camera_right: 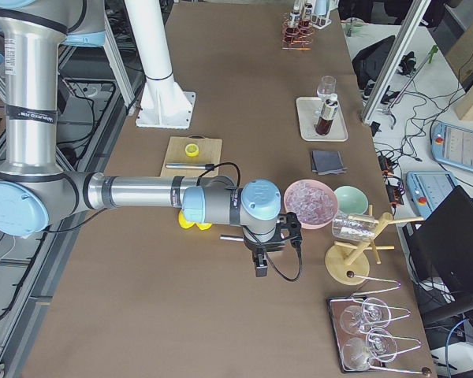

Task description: Take tea from basket to plate

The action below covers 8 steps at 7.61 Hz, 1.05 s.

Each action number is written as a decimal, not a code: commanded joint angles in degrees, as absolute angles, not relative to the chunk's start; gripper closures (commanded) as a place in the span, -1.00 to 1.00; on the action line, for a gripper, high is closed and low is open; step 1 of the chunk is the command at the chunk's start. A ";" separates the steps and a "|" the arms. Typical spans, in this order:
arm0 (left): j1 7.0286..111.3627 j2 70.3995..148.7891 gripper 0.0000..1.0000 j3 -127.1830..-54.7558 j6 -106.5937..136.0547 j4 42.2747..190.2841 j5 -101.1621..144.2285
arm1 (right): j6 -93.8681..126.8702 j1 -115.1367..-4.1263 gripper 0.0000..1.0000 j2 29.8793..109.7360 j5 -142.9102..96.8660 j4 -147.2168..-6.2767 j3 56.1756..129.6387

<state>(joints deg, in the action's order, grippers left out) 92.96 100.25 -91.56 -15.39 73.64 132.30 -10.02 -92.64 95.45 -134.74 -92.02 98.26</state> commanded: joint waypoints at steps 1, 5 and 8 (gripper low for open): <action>91.59 96.78 -0.95 -92.11 -0.76 78.55 133.94 | -10.02 -92.72 -1.00 95.45 -134.74 -92.02 98.26; 90.97 91.68 -0.95 -91.50 5.54 87.87 133.86 | -10.02 -92.72 -1.00 95.45 -134.74 -92.02 98.26; 90.79 91.05 -0.95 -91.58 5.63 89.30 133.95 | -10.02 -92.90 -1.00 95.45 -134.74 -92.02 98.26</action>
<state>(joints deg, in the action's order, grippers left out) 90.83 91.35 -91.59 5.64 88.75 133.93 -10.02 -92.78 95.45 -134.74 -92.02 98.26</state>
